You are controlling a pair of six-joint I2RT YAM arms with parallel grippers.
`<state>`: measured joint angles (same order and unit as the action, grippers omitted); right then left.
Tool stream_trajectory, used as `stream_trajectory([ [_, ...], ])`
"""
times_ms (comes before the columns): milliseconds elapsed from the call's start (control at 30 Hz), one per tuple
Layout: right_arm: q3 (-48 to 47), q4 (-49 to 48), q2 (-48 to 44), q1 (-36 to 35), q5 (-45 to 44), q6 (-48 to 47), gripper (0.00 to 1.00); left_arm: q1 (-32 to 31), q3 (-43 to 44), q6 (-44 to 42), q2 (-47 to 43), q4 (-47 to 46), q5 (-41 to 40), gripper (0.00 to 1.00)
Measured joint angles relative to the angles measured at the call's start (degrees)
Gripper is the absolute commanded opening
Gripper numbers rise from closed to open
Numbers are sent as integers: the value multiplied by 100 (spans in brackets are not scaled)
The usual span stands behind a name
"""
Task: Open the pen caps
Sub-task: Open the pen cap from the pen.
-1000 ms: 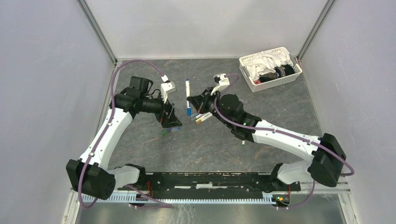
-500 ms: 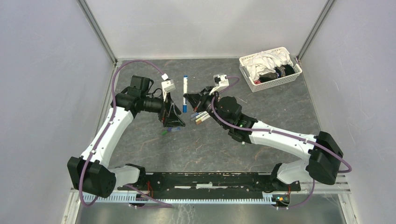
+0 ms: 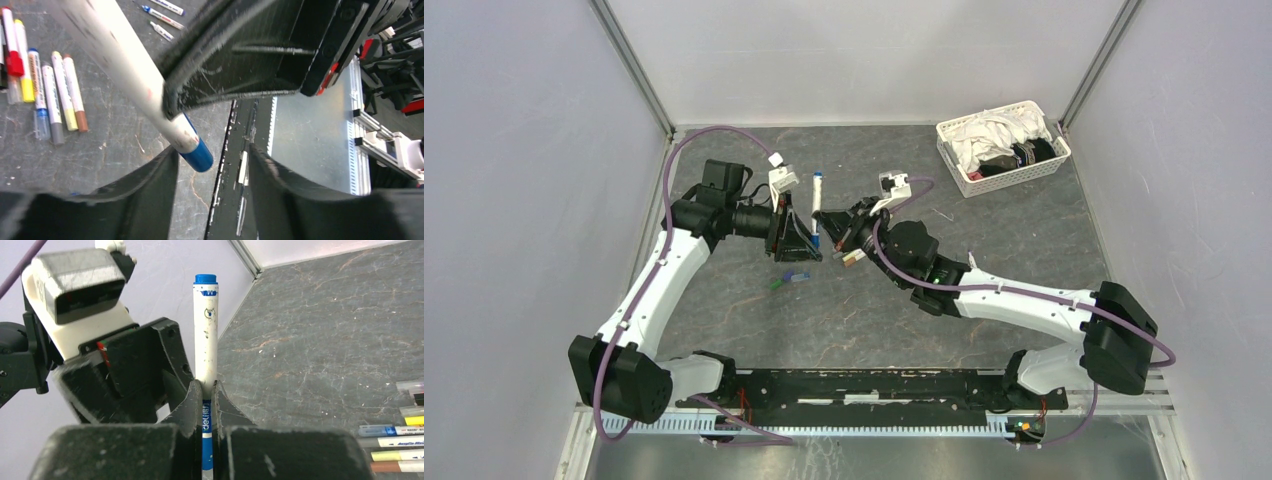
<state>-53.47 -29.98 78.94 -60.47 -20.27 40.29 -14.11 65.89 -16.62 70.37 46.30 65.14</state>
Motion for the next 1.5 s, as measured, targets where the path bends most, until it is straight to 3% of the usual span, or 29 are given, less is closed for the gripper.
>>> stream_trajectory([
  [167,118,-101,-7,-131,-118,66,0,0,-7,225,0,-291,-160,26],
  [267,190,-190,-61,-173,-219,61,0,17,-28,315,0,-374,-339,4],
  [300,236,-214,-101,-188,-260,66,0,33,-31,321,0,-380,-402,2],
  [400,358,-240,-229,-216,-356,81,4,48,-33,267,-2,-380,-535,2],
  [500,387,-197,-275,-214,-400,44,31,46,-28,2,-2,-190,-675,2],
  [700,162,721,-457,177,295,-79,62,42,105,-1379,-13,706,-1338,2],
  [767,83,1137,-658,586,793,-116,67,9,114,-2017,-85,1027,-1777,2],
  [1000,-901,2583,-741,1860,2820,-205,74,-562,-129,-3823,-826,1676,-3486,2],
  [1200,-1818,3373,372,1788,4666,-291,76,-1766,-413,-4878,-1386,1915,-5018,2],
  [1500,-1967,4094,1366,1137,5831,-356,73,-2393,-297,-5508,-1285,1958,-6129,2],
])
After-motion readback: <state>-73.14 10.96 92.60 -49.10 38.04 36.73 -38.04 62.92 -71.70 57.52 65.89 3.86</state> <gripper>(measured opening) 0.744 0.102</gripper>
